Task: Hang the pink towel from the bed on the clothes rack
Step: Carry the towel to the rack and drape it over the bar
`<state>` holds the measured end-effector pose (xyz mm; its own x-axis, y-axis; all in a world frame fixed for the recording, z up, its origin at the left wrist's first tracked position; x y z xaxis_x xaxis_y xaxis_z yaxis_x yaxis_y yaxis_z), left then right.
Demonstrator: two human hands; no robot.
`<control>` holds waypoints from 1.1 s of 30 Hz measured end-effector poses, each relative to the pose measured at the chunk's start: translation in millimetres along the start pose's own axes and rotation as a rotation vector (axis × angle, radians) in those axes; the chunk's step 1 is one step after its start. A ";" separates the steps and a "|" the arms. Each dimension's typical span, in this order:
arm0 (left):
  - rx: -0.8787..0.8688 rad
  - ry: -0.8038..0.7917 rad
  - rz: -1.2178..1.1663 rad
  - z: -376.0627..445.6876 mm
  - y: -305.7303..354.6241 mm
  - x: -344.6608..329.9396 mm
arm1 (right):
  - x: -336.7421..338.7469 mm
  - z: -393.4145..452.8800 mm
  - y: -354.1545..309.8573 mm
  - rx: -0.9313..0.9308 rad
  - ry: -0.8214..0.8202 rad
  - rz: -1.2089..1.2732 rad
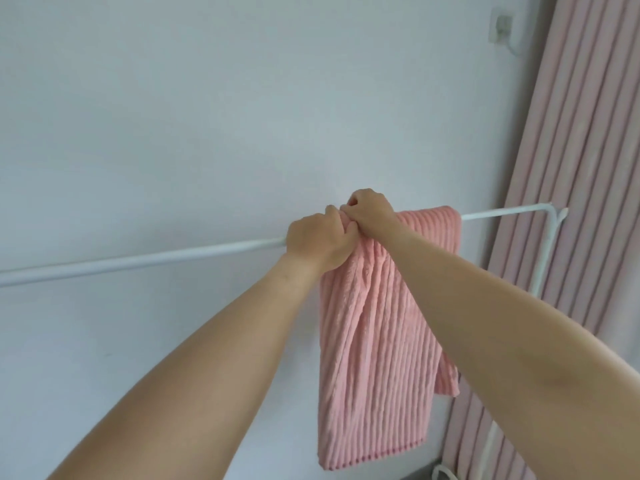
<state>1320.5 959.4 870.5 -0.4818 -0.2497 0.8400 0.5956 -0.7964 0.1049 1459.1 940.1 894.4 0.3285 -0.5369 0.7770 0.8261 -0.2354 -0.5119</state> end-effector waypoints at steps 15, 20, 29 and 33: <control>0.201 0.007 -0.050 17.4 34.7 -10.5 | 44.1 -34.7 136.8 -0.477 0.377 0.145; 0.251 0.052 0.059 23.5 38.9 -16.8 | 61.3 -22.4 174.0 -0.556 0.416 0.207; 0.424 0.249 -0.084 44.7 36.9 -4.2 | 80.3 19.2 205.1 -0.220 0.303 0.379; 0.424 0.316 -0.033 54.7 41.0 4.9 | 128.3 35.2 209.9 -0.117 0.490 0.373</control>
<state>1377.7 955.6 908.0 -0.6361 -0.4342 0.6378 0.7529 -0.5301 0.3900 1690.8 850.3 899.4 0.3138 -0.9027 0.2943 0.6318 -0.0329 -0.7745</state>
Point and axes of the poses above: each hand's wrist, its own z-axis towards the middle knuckle, its own x-axis out of the back of the hand, y = z × x, the point moved 4 cm from there along z, towards the middle knuckle, and after that the axes turned 11 degrees about -y, right-handed, at the moved point
